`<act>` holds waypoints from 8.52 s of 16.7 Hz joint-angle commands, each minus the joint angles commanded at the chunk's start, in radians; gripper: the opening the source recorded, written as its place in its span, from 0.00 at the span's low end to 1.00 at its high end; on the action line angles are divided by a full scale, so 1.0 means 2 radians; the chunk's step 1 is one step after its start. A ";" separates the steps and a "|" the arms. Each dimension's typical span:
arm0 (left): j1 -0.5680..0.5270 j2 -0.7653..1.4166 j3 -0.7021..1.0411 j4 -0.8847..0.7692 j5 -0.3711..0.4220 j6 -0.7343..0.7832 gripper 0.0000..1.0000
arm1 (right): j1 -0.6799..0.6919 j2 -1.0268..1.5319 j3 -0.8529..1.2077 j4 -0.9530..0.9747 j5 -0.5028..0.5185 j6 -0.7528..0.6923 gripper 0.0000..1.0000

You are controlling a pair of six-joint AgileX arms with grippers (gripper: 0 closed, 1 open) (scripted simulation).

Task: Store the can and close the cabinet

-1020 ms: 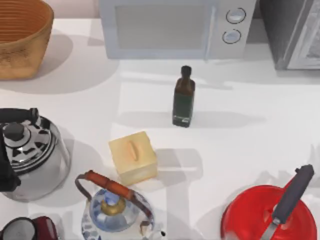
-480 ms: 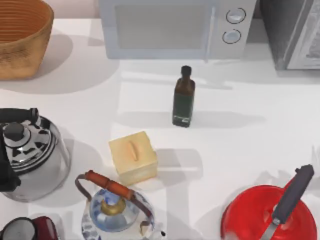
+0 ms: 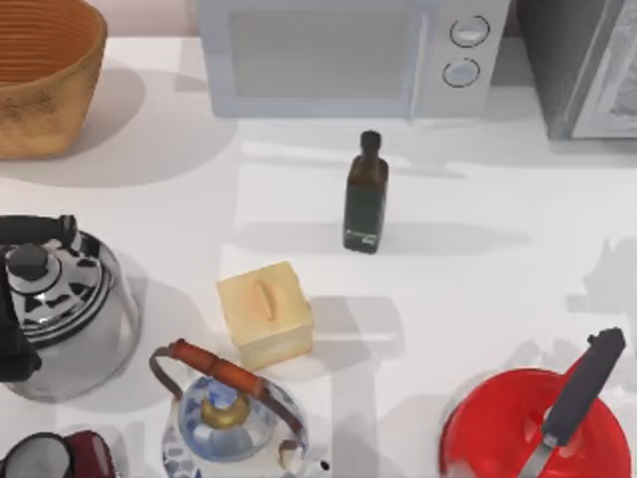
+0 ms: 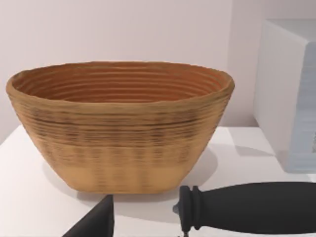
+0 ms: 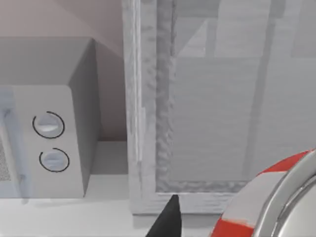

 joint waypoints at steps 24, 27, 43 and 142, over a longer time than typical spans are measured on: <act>0.000 0.000 0.000 0.000 0.000 0.000 1.00 | 0.062 0.465 0.650 -0.142 0.060 0.009 0.00; 0.000 0.000 0.000 0.000 0.000 0.000 1.00 | 0.056 0.525 0.716 -0.162 0.056 0.008 0.00; 0.000 0.000 0.000 0.000 0.000 0.000 1.00 | 0.023 0.827 1.141 -0.263 0.024 0.008 0.00; 0.000 0.000 0.000 0.000 0.000 0.000 1.00 | -0.553 0.553 0.084 0.530 -0.550 0.008 1.00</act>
